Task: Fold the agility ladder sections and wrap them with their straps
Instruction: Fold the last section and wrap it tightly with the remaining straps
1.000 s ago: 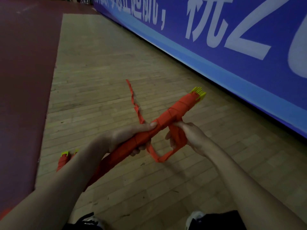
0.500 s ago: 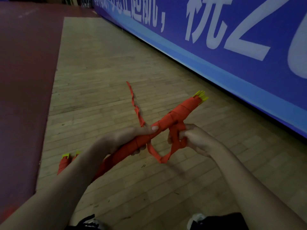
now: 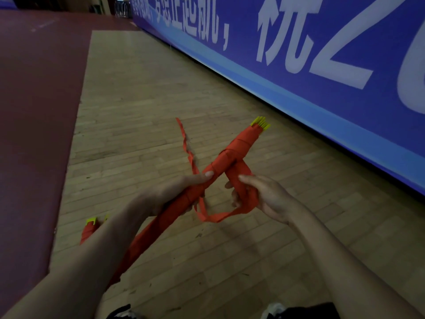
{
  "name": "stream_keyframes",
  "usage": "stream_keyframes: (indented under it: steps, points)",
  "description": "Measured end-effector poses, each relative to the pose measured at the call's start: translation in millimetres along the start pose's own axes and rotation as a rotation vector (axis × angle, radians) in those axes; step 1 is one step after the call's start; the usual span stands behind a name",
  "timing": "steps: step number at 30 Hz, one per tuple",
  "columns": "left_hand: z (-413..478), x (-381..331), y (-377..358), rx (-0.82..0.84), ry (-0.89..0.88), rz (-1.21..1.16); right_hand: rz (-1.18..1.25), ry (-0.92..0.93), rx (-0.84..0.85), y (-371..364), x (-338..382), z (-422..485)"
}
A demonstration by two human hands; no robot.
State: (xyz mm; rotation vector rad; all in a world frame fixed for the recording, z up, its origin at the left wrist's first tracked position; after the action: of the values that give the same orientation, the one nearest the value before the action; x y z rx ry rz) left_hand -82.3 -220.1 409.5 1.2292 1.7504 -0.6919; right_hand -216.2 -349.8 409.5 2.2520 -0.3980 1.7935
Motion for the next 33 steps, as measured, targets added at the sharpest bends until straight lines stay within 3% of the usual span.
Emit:
stream_keyframes:
  steps: [5, 10, 18, 22, 24, 27, 30, 33]
  points:
    - [-2, -2, -2, 0.073, 0.002, -0.116, -0.117, -0.017, -0.056, 5, -1, -2]
    - [2, -5, -4, -0.185, -0.109, -0.007, -0.21, 0.021, -0.132, 8, 3, -3]
    - [3, -17, -22, -0.324, -0.384, 0.344, -0.346, -0.022, -0.247, 9, 5, -1]
    - [5, -13, -26, -0.473, -0.423, 0.731, -0.435, -0.154, -0.461, 10, 2, -1]
    - [0, -15, -34, -0.553, -0.446, 0.924, -0.387, -0.233, -0.479, 6, -1, -1]
    - [-8, -20, -48, -0.638, -0.631, 1.145, -0.265, -0.325, -0.454, 5, -6, -1]
    - [-7, -20, -50, -0.61, -0.687, 1.154, -0.17, -0.34, -0.42, 5, -14, 0]
    - [6, -13, -37, -0.495, -0.577, 1.011, -0.141, -0.295, -0.386, 3, -19, 2]
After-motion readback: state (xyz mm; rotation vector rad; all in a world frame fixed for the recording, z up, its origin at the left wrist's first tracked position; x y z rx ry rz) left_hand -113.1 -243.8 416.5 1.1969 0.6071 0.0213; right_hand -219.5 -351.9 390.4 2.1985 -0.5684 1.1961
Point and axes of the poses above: each hand's wrist, its own z-axis towards the middle knuckle, its own y-axis out of the back of the hand, x = y × z, the point moved 5 cm from there along z, towards the middle knuckle, and after that the axes turned 9 degrees about -z, right-handed, at the moved point
